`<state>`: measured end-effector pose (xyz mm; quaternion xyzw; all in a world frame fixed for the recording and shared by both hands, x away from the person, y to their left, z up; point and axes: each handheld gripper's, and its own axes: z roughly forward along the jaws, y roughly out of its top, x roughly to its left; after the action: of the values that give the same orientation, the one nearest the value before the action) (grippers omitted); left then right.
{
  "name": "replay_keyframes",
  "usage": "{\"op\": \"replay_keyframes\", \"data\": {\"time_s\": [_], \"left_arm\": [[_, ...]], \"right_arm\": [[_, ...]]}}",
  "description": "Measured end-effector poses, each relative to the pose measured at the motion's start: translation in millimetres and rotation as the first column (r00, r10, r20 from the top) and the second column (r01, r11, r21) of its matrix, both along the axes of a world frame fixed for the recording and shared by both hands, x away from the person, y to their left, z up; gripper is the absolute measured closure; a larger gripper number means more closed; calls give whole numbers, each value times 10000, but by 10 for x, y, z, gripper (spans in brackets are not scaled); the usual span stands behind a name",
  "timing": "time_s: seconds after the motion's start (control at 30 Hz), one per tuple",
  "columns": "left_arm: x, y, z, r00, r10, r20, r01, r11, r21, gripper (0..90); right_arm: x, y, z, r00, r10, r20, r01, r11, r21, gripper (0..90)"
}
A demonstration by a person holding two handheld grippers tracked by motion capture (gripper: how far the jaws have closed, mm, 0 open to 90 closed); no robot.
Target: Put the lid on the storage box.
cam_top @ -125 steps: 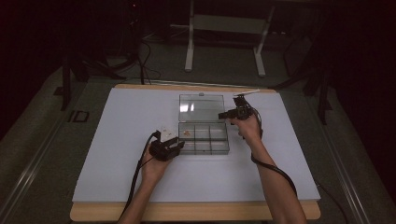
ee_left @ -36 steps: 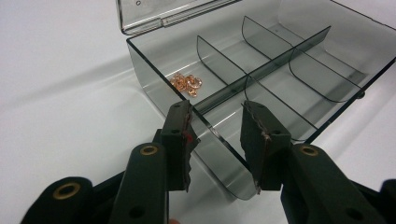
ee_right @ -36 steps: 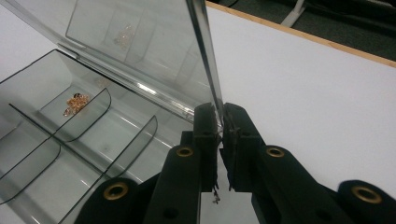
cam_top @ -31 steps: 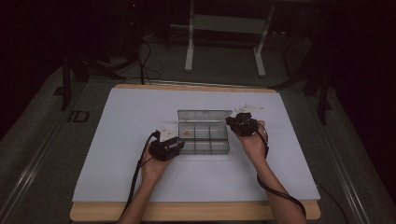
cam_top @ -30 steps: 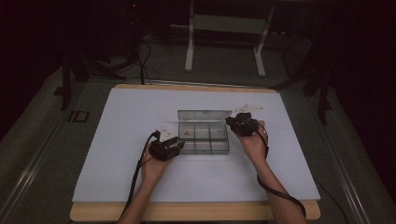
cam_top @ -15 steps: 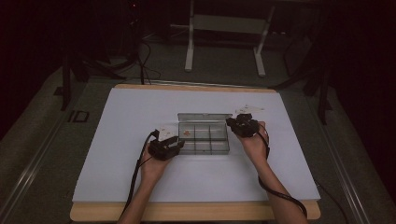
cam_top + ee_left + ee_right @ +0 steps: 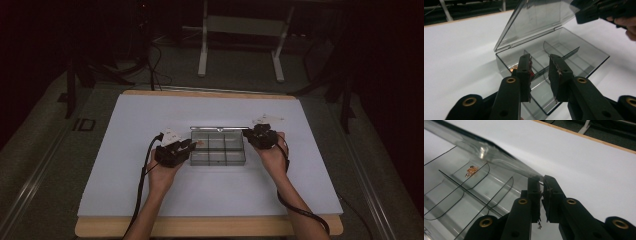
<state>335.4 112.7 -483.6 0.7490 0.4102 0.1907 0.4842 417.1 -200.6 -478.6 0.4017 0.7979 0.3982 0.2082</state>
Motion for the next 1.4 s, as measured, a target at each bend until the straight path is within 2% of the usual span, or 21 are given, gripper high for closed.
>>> {"op": "replay_keyframes", "data": {"time_s": [0.23, 0.37, 0.53, 0.93, 1.2, 1.4], "left_arm": [[-56, -28, 67, 9988, 218, 444, -198, 9987, -463, 815], [-60, -35, 76, 9980, 293, 558, -267, 9985, -473, 893], [-42, -14, 57, 9970, 634, 451, -600, 9956, -719, 898], [-35, 45, 84, 9953, 726, 643, -644, 9904, -1225, 898], [-39, 50, 85, 9960, 634, 633, -551, 9906, -1251, 896], [-49, 51, 90, 9962, 595, 634, -512, 9908, -1257, 892]], "right_arm": [[-29, -8, -4, 10000, 34, -5, -34, 10000, 76, 836], [-43, -12, -12, 10000, 37, 22, -37, 10000, 61, 835], [-62, -15, -18, 10000, 39, 31, -39, 10000, 90, 835], [-82, -25, -37, 10000, 65, 34, -65, 9999, 116, 836], [-105, -50, -38, 9999, 143, 27, -143, 9998, 152, 830], [-148, -99, -56, 9998, 217, 9, -217, 9997, 123, 794]]}}
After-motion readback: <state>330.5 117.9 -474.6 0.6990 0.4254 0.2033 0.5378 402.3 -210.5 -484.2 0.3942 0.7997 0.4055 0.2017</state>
